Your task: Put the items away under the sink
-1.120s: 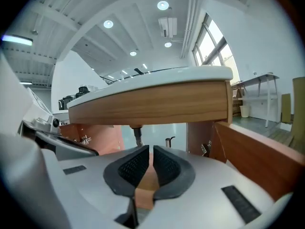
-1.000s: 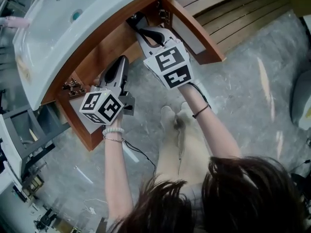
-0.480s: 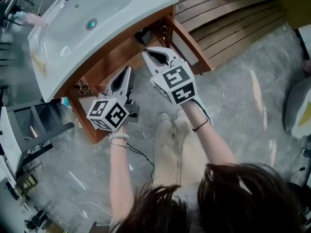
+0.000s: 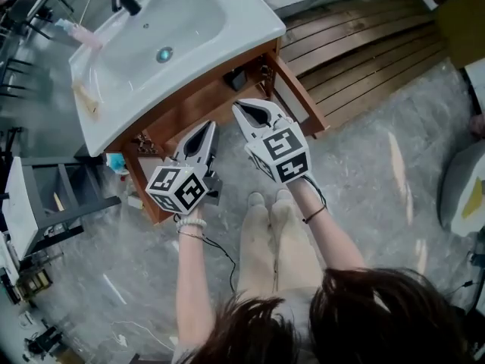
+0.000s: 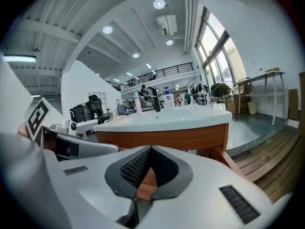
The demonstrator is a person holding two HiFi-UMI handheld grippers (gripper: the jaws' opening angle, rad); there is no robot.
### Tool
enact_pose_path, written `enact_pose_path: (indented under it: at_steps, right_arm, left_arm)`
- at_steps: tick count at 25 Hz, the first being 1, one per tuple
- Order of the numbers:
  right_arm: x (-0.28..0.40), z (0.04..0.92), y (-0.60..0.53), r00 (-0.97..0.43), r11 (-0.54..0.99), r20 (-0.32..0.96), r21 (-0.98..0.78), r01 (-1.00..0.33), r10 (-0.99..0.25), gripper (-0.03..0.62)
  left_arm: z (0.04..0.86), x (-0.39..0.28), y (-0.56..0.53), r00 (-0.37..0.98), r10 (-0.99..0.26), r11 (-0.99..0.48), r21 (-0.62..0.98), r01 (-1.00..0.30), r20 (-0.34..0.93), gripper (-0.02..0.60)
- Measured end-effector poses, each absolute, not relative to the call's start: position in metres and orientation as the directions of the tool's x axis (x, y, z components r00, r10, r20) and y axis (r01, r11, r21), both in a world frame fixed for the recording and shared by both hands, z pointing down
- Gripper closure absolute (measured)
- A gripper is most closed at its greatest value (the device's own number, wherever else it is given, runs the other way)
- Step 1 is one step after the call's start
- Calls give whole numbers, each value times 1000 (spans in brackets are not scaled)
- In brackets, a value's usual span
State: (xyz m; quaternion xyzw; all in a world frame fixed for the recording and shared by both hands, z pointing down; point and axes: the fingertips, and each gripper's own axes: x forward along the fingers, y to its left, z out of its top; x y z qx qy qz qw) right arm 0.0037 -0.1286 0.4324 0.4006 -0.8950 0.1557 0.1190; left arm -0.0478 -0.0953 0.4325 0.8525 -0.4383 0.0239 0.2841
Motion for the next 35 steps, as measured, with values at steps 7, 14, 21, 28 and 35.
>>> enact_pose_path:
  at_steps: [7,14,21,28,35]
  right_arm:
    - [15,410,-111,-674,630,323,-242,-738,-665,579]
    - [24,374,-98,-698,642,290,-274,-716,-654,578]
    - [38,328,-89,-705,633,233,-317,-707,-670,579]
    - [35,274,-90,-731,676,154,-292,-676,-664,577]
    - [20,247,-89,-768,726,117,-262,-636,-630,577]
  left_arm:
    - [411,-47,-74,587,-760,-421,478,-771,278,580]
    - [377,-43,-53,544,-800,-390,469,-792,254,578]
    - [316,-31,-51,536,-818,-430,397,-811,209,580]
    - [272,-29,-53,518,-844,-440,375,-816,137,580]
    - [250,-27,-49,510,-854,-448,355,-821,104,580]
